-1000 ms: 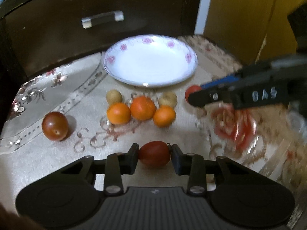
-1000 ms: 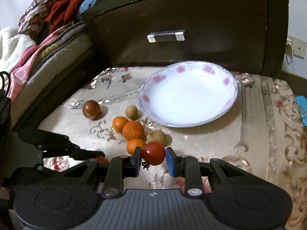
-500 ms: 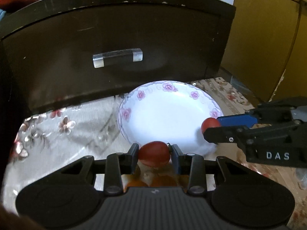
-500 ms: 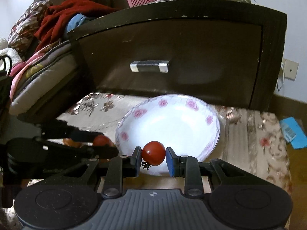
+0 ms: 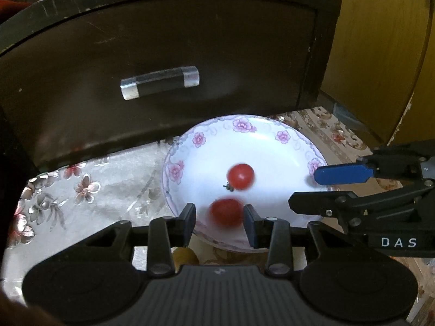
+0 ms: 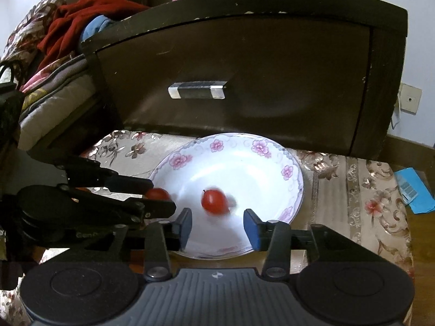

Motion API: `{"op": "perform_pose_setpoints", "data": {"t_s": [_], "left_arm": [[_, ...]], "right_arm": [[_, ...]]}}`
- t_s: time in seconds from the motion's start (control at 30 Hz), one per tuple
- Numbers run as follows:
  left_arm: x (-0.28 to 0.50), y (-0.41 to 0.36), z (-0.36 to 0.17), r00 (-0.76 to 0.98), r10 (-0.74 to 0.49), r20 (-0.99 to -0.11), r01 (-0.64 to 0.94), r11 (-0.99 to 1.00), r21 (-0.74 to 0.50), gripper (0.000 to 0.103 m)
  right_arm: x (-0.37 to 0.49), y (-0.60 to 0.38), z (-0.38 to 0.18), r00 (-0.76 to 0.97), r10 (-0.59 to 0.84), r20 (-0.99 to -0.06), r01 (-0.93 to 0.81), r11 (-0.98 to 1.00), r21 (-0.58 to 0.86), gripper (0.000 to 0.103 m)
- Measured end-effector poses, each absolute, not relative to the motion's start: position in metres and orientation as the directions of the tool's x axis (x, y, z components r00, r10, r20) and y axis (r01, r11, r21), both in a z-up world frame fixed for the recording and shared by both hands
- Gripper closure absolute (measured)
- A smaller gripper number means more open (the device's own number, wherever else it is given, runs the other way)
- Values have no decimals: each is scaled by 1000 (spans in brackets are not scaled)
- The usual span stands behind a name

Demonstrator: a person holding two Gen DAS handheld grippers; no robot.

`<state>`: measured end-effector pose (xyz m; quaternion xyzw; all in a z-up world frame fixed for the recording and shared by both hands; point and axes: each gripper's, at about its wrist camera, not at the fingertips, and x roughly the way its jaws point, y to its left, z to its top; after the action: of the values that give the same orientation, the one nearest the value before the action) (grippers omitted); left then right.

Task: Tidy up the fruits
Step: 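Carry both cherry tomatoes to the white plate and release them, then grasp the large dark red tomato with the left gripper while the right gripper grasps an orange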

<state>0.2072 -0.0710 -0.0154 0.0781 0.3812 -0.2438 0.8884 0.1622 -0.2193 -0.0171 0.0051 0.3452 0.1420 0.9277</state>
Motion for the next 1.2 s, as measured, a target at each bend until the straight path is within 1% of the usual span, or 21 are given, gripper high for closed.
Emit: {"op": "perform_pose_setpoints", "data": {"t_s": [0.17,0.33,0.43,0.53,0.63,0.73,0.97,1.2], "left_arm": [[205,-58,-3,614,-369,-698,459,886,-65,57],[189,-40,18,663,-337,-669,411,910,-51,56],[173,-29,30,698,-313,-645,386,922,-30,50],[156,-14,40,722,-294,-627,358,933,-26,39],[142,-3,44,732,-268,-627,339,941,-7,37],[132,5,39,723,-260,-640,330,944,-10,33],[127,18,9,664,-264,-700,351,936,-20,33],[130,15,-9,651,-260,-713,416,908,48,33]], "right_arm": [[159,-220,-13,726,265,-635,-252,961,113,65],[150,-215,-3,733,268,-626,-254,960,114,65],[139,-209,5,733,271,-624,-260,959,111,65],[126,-199,10,725,283,-628,-276,955,112,65],[111,-189,11,705,302,-642,-300,947,115,64],[95,-178,6,681,307,-665,-316,942,111,64],[98,-159,-17,631,302,-715,-329,938,106,64],[108,-156,-38,605,300,-738,-323,939,116,64]]}}
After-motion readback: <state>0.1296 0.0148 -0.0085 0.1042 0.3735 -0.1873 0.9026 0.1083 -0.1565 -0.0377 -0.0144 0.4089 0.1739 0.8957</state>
